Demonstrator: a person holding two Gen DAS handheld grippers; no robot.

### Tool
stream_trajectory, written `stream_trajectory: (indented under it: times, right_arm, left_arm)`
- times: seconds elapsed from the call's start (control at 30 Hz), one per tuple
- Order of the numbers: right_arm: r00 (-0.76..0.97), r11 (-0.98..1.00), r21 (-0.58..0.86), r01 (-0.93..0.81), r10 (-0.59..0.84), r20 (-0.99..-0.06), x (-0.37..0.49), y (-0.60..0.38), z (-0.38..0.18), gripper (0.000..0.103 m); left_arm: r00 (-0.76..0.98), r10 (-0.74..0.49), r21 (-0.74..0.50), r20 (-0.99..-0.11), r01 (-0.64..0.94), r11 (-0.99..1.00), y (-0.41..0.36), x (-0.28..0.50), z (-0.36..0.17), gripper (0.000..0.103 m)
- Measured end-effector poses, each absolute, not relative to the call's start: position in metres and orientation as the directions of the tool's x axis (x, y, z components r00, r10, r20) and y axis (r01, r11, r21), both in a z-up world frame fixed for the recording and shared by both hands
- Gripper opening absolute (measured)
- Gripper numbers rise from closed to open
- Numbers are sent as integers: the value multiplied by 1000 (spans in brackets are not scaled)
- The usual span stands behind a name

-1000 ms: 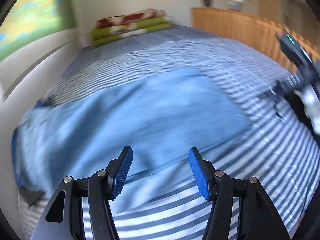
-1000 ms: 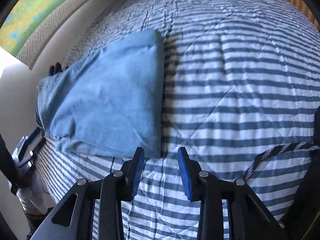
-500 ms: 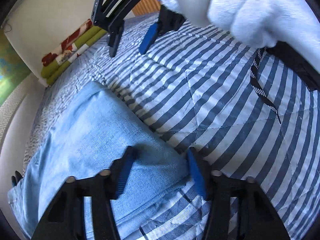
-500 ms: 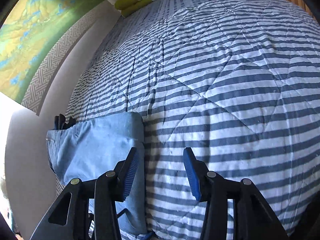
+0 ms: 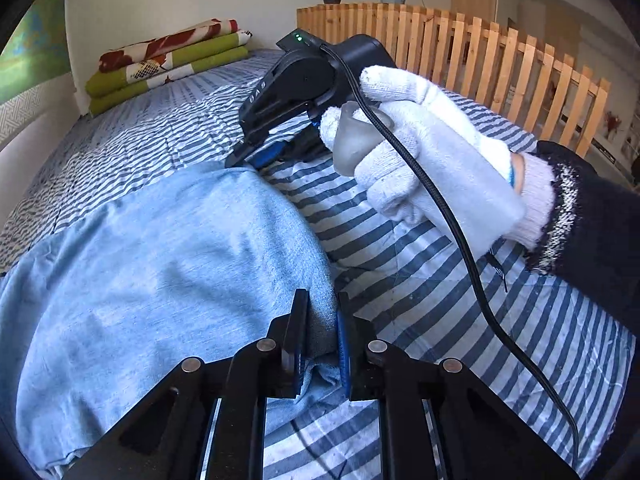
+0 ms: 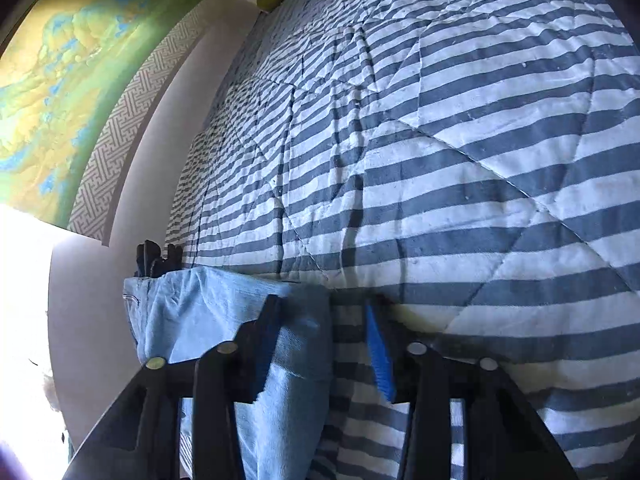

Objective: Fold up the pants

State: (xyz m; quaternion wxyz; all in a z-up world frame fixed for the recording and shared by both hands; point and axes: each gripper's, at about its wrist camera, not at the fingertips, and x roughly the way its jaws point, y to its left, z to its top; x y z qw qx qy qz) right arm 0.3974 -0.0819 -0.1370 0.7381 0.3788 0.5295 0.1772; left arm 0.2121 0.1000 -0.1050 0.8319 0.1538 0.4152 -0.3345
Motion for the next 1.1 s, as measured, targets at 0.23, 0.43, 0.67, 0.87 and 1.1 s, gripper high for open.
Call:
stream_trajectory:
  times: [0.23, 0.43, 0.67, 0.87, 1.1]
  right_arm:
    - [408, 687, 714, 131, 619, -671, 404, -74, -126, 8]
    - [408, 737, 654, 170, 551, -728, 416, -73, -127, 6]
    - [439, 753, 621, 215, 494, -751, 391, -95, -110, 32]
    - [362, 757, 617, 216, 524, -771, 324, -90, -118, 37]
    - [309, 778, 593, 207, 523, -794, 257, -59, -113, 41]
  left_arm:
    - [430, -448, -25, -784, 700, 714, 103, 191, -99, 8]
    - [413, -427, 36, -805, 751, 659, 83, 168, -109, 2]
    - [344, -466, -61, -815, 749, 660, 96, 162, -106, 4]
    - [391, -433, -57, -813, 685, 726, 143, 137, -85, 8]
    - [490, -279, -23, -826, 465, 885, 262, 125, -71, 22]
